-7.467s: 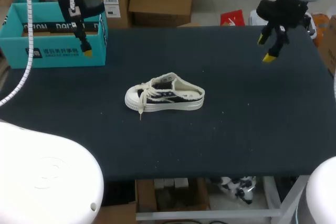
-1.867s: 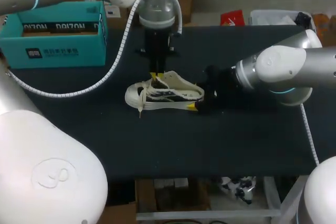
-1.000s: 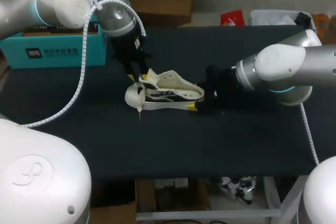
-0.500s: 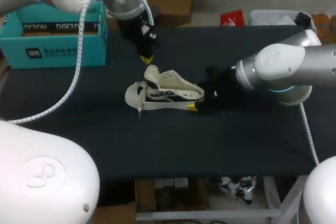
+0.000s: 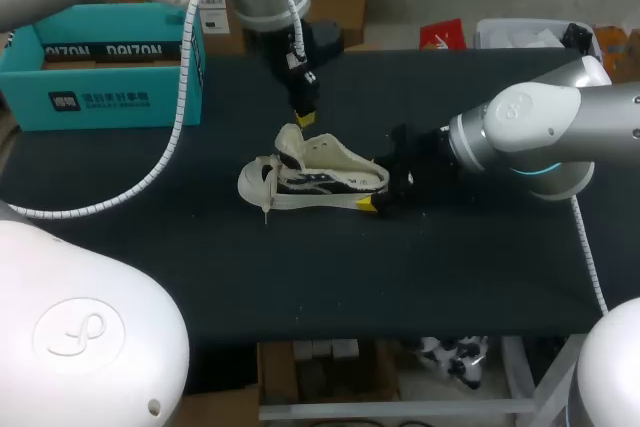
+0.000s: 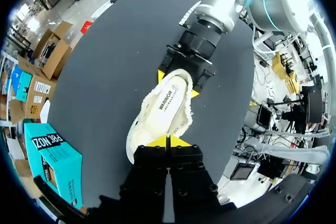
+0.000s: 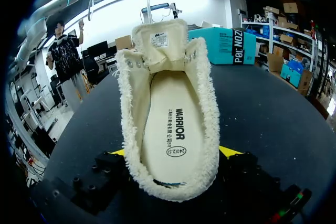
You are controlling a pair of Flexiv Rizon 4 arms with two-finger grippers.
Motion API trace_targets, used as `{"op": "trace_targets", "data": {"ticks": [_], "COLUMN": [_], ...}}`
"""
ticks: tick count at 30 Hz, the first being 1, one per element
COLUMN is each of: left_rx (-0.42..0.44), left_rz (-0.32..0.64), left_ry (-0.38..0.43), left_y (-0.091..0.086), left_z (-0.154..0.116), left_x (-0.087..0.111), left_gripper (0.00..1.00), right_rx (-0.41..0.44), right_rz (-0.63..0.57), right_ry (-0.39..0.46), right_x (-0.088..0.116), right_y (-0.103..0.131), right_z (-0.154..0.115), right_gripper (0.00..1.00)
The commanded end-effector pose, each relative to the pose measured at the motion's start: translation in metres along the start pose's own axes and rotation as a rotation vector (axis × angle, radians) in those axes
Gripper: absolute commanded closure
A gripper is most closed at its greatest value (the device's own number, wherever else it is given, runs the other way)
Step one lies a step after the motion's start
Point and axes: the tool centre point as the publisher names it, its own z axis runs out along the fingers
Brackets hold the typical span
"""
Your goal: Open the shoe tongue, take the insole out of the shoe, put the insole back into the shoe, and pack the shoe into the shoebox
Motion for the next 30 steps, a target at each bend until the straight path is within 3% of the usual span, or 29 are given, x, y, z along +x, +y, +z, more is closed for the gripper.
{"op": "trace_targets", "data": {"ticks": [1,4,8,13,24,30], "left_rx": [-0.135,-0.135,-0.133,-0.128,-0.101,-0.11], "left_rz": [0.519,0.519,0.648,0.716,0.768,0.726], "left_ry": [0.135,0.135,0.162,0.16,0.205,0.226], "left_y": [-0.005,-0.005,-0.011,-0.017,-0.027,-0.026], "left_z": [-0.001,-0.001,0.018,0.043,0.097,0.117], "left_x": [-0.006,-0.006,0.0,0.003,-0.014,-0.011], "left_gripper": [1.0,1.0,1.0,1.0,1.0,1.0], "right_rx": [-0.003,-0.003,-0.003,-0.003,-0.003,-0.003], "right_rz": [0.0,0.0,0.0,0.0,0.0,0.0], "right_ry": [-0.002,-0.002,-0.002,-0.002,-0.002,-0.002], "right_x": [-0.004,-0.004,-0.004,-0.004,-0.004,-0.004], "right_y": [-0.008,-0.008,-0.008,-0.008,-0.008,-0.008], "right_z": [0.007,0.007,0.007,0.007,0.007,0.007], "right_gripper": [1.0,1.0,1.0,1.0,1.0,1.0]}}
